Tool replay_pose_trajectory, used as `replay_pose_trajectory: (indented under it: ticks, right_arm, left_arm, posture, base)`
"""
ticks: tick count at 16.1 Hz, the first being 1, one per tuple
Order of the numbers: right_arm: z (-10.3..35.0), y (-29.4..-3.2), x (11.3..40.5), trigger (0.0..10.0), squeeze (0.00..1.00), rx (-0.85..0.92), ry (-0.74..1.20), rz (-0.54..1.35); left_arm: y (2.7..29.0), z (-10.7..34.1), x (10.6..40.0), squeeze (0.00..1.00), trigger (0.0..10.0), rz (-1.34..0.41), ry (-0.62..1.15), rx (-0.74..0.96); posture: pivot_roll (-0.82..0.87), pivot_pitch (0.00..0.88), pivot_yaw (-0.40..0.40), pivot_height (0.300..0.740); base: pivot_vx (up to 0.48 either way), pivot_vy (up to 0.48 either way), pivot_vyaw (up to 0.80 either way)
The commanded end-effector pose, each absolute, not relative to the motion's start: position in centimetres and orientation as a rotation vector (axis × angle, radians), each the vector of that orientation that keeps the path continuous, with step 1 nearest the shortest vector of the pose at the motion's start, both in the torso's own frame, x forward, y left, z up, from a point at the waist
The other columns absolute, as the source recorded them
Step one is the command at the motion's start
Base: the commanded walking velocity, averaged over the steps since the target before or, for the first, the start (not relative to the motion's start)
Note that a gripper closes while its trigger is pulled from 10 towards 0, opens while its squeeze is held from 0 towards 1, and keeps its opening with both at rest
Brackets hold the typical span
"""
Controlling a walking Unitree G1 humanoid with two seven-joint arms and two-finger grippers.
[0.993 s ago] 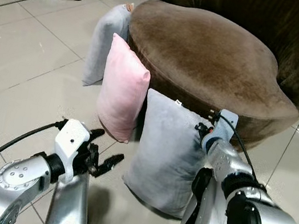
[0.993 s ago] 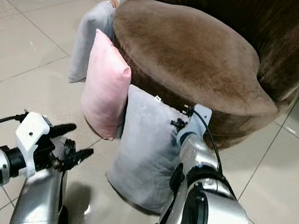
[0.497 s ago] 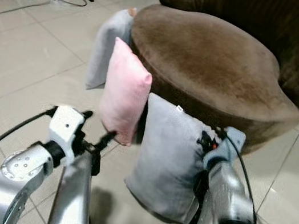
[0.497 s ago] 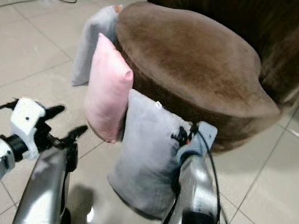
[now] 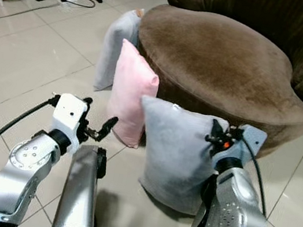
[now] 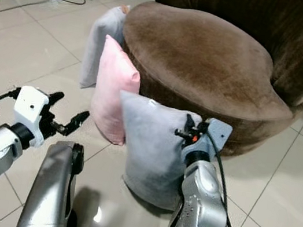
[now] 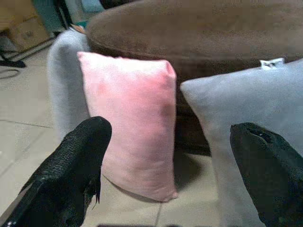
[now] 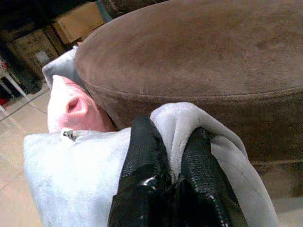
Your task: Move the pillow to the sofa from floor
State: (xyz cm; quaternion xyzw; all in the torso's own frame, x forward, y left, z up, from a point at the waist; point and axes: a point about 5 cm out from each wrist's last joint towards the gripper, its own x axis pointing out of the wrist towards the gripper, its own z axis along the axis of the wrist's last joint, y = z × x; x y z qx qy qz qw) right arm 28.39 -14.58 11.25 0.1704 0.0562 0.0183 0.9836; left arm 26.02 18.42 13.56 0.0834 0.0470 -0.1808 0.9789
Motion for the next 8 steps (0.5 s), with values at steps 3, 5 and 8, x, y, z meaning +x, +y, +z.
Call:
replay_pose_trajectory:
  ticks: [3,5,8]
  right_arm:
    - [13.20,-13.97,29.60,10.0,0.00,0.352,0.074,0.067]
    - [13.75,-13.79,29.90,10.0,0.00,0.334,0.072,0.095]
    - [13.45,-14.36,29.66,10.0,0.00,0.317,0.101,0.064]
  left_arm:
    - [19.35,14.17,26.14,0.00,10.0,-0.290,0.077,0.198]
    - [19.33,14.00,25.80,0.00,10.0,-0.283,0.087,0.210]
    - [18.82,13.67,25.86,0.00,10.0,-0.302,0.085,0.229]
  posture:
    - [-0.01,0.000,-0.010,0.419]
    - [0.01,0.000,-0.024,0.439]
    - [-0.01,0.000,-0.004,0.464]
  base:
    - [0.000,0.000,0.00]
    - [0.000,0.000,0.00]
    - [0.000,0.000,0.00]
